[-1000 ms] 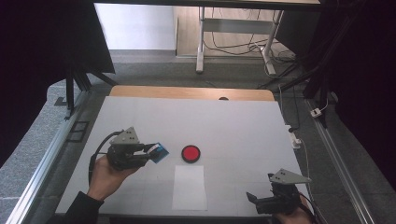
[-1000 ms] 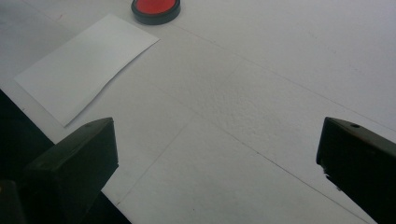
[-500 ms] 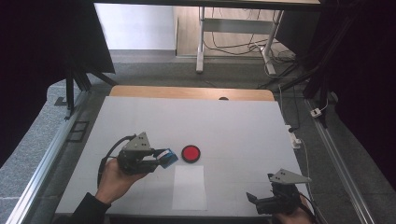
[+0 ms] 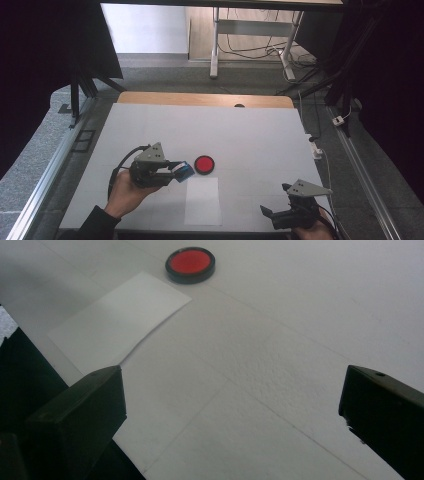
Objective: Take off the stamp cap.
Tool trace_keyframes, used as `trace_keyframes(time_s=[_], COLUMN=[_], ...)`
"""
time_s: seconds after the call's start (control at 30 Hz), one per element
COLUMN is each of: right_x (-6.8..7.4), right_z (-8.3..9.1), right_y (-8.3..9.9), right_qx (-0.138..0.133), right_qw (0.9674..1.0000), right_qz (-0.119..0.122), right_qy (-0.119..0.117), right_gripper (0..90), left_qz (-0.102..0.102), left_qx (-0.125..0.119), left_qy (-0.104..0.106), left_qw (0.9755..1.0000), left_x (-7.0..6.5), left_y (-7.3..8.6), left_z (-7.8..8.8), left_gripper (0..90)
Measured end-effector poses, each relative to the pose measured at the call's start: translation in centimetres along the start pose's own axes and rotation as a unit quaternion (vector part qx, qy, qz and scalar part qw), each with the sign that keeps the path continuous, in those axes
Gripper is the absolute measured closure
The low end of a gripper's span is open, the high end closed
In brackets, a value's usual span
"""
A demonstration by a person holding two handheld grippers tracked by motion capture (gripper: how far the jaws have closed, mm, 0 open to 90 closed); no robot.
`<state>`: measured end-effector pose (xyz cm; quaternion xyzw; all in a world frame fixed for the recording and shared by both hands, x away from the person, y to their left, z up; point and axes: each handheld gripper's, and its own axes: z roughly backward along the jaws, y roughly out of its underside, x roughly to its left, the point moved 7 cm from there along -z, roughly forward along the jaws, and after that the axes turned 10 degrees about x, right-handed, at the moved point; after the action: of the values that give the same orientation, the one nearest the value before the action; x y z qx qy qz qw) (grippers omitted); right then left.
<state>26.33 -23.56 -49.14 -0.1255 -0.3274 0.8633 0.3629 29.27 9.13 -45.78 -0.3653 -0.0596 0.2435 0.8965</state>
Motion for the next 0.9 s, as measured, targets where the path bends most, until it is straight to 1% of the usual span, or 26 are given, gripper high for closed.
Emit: trace_keyframes(time_s=[0.07,0.1,0.17,0.23,0.27,0.3,0.37,0.43,0.47,0.5,0.53,0.63,0.67,0.7,0.77,0.8,0.87,0.9], right_x=[0.4,0.4,0.8,0.9,1.1,1.1,1.4,1.9,1.9,2.1,2.3,2.7,2.7,3.0,3.1,3.2,3.2,3.3], right_z=[-0.2,-0.2,-0.4,-0.5,-0.6,-0.6,-0.8,-1.1,-1.1,-1.3,-1.4,-1.8,-1.8,-2.0,-2.1,-2.4,-2.5,-2.8], right_y=[-0.5,-0.5,-0.9,-1.1,-1.5,-1.5,-1.8,-2.2,-2.2,-2.5,-2.7,-3.3,-3.3,-3.7,-4.0,-4.4,-4.6,-5.0], right_qx=[0.002,0.002,-0.001,-0.005,-0.007,-0.007,-0.009,-0.014,-0.014,-0.016,-0.018,-0.021,-0.021,-0.026,-0.027,-0.028,-0.029,-0.030], right_qw=[0.9999,0.9999,0.9996,0.9994,0.9991,0.9991,0.9987,0.9983,0.9983,0.9978,0.9976,0.9965,0.9965,0.9957,0.9953,0.9946,0.9941,0.9934], right_qz=[0.014,0.014,0.028,0.032,0.040,0.040,0.044,0.037,0.037,0.038,0.037,0.044,0.044,0.046,0.051,0.056,0.058,0.060], right_qy=[-0.002,-0.002,-0.006,-0.007,-0.014,-0.014,-0.023,-0.043,-0.043,-0.052,-0.056,-0.068,-0.068,-0.076,-0.078,-0.083,-0.087,-0.093], right_gripper=[0.0,0.0,0.0,0.0,0.0,0.0,0.0,0.0,0.0,0.0,0.0,0.0,0.0,0.0,0.0,0.0,0.0,0.0], left_qz=[-0.002,-0.005,-0.008,-0.010,-0.012,-0.013,-0.018,-0.021,-0.021,-0.019,-0.022,-0.027,-0.028,-0.028,-0.028,-0.028,-0.028,-0.029], left_qx=[0.003,0.003,0.005,0.007,0.007,0.006,0.005,0.005,0.003,0.001,0.002,0.002,0.002,0.001,-0.003,-0.003,-0.006,-0.005], left_qy=[0.001,0.000,-0.003,0.000,0.000,0.001,0.003,0.006,0.010,0.013,0.014,0.019,0.019,0.022,0.026,0.026,0.028,0.028], left_qw=[1.0000,1.0000,0.9999,0.9999,0.9999,0.9999,0.9998,0.9998,0.9997,0.9997,0.9997,0.9995,0.9994,0.9994,0.9993,0.9993,0.9992,0.9992], left_x=[0.0,0.0,0.1,0.1,0.1,0.1,0.1,0.0,0.0,0.0,0.1,0.0,0.0,0.0,-0.1,-0.1,-0.1,-0.2], left_y=[-0.1,-0.1,-0.1,-0.2,-0.3,-0.4,-0.6,-0.8,-1.0,-1.1,-1.2,-1.6,-1.7,-1.8,-2.0,-2.1,-2.1,-2.0], left_z=[-0.2,-0.3,-0.4,-0.5,-0.5,-0.6,-0.6,-0.7,-0.7,-0.7,-0.7,-0.8,-0.7,-0.7,-0.6,-0.6,-0.6,-0.6], left_gripper=[69.6,69.6,69.6,69.6,69.6,69.6,69.6,69.6,69.6,69.6,69.6,69.6,69.6,69.6,69.6,69.6,69.6,69.6])
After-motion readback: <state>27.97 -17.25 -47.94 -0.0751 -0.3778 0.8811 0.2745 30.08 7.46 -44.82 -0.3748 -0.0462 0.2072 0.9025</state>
